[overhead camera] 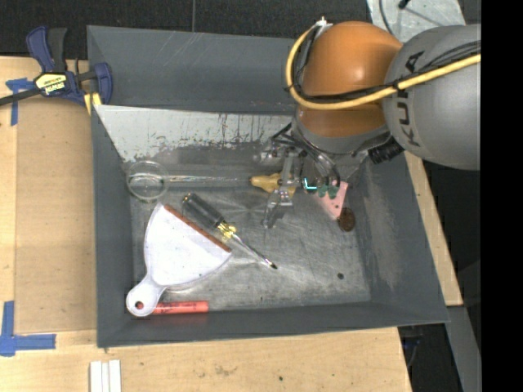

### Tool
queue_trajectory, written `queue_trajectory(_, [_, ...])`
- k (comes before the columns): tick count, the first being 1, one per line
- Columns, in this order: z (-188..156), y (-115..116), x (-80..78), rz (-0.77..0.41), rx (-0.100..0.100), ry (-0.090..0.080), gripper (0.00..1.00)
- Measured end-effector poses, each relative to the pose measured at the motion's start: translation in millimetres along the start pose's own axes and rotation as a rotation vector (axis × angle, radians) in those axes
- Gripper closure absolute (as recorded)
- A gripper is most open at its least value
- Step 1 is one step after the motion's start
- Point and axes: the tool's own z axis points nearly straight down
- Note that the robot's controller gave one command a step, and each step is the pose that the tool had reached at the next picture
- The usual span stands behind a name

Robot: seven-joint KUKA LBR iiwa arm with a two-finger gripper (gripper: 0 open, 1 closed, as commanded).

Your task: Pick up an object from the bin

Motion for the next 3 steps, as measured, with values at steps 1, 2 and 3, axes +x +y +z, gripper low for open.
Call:
queue_trajectory(1, [-4.2, -0.2, -1.6, 0.001, 0.000, -0.008, 0.00])
queue_trajectory(2, [-4.0, -0.2, -1.8, 0.002, 0.000, -0.008, 0.00])
queue_trajectory(3, [46.4, 7.3, 10.1, 0.019, -0.001, -0.014, 0.00])
